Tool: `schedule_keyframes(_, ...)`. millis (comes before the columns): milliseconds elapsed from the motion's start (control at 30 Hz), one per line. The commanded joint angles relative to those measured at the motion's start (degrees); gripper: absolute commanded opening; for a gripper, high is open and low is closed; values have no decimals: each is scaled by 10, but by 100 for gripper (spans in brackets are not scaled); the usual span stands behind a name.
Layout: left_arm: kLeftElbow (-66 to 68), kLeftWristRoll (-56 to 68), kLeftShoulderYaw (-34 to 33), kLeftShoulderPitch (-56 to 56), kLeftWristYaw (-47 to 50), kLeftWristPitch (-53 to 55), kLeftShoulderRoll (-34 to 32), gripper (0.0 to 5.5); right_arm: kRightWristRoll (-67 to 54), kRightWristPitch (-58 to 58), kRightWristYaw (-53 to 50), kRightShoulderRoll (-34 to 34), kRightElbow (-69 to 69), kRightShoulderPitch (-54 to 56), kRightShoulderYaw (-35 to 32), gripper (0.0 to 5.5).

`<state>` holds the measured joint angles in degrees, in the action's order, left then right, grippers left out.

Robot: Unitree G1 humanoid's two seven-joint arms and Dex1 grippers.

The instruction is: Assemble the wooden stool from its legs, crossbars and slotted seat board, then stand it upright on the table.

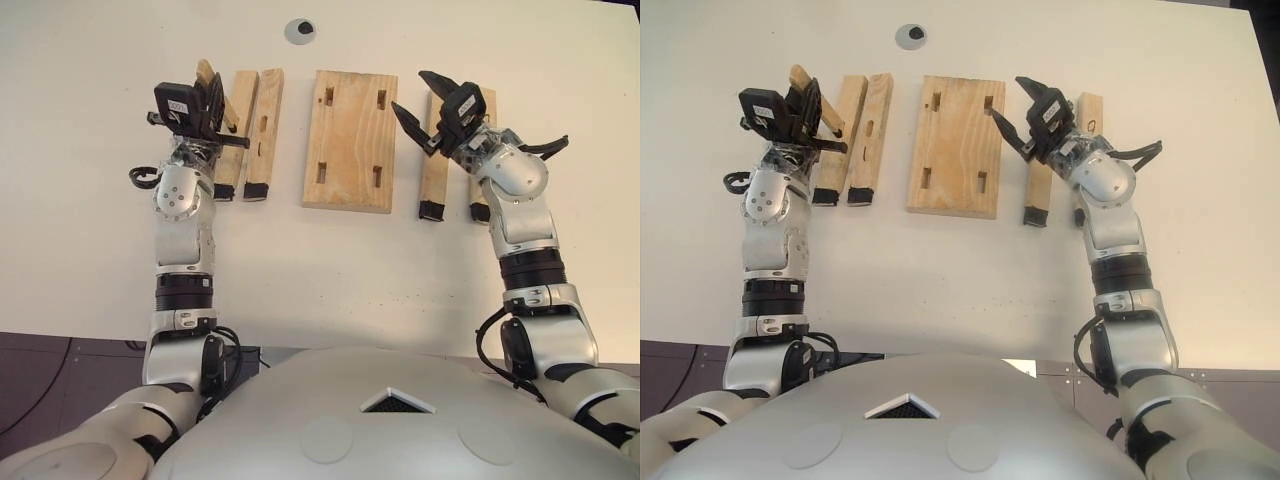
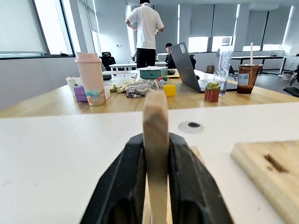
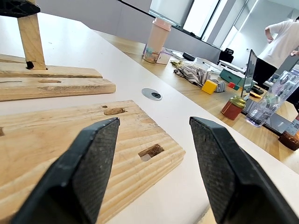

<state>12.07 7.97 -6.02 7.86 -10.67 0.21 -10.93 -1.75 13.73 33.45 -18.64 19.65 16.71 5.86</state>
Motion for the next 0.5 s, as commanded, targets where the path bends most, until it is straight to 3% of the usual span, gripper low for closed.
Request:
schedule_keyframes(33, -90, 32, -25, -35, -5, 93, -21, 124, 8, 6, -5, 0, -8, -5, 4, 277)
schedule_keyframes(267, -267, 90, -49, -100, -29, 324, -85, 233, 9, 0, -18, -6, -35, -32, 2, 277)
schedule_keyframes(400, -269, 90, -40, -110, -39, 378, -98, 288, 9, -4, -17, -6, -41, -37, 6, 277)
schedule_keyframes(500, -268, 92, -33, -114, -50, 396, -101, 295, 9, -6, -15, -8, -42, -36, 7, 277)
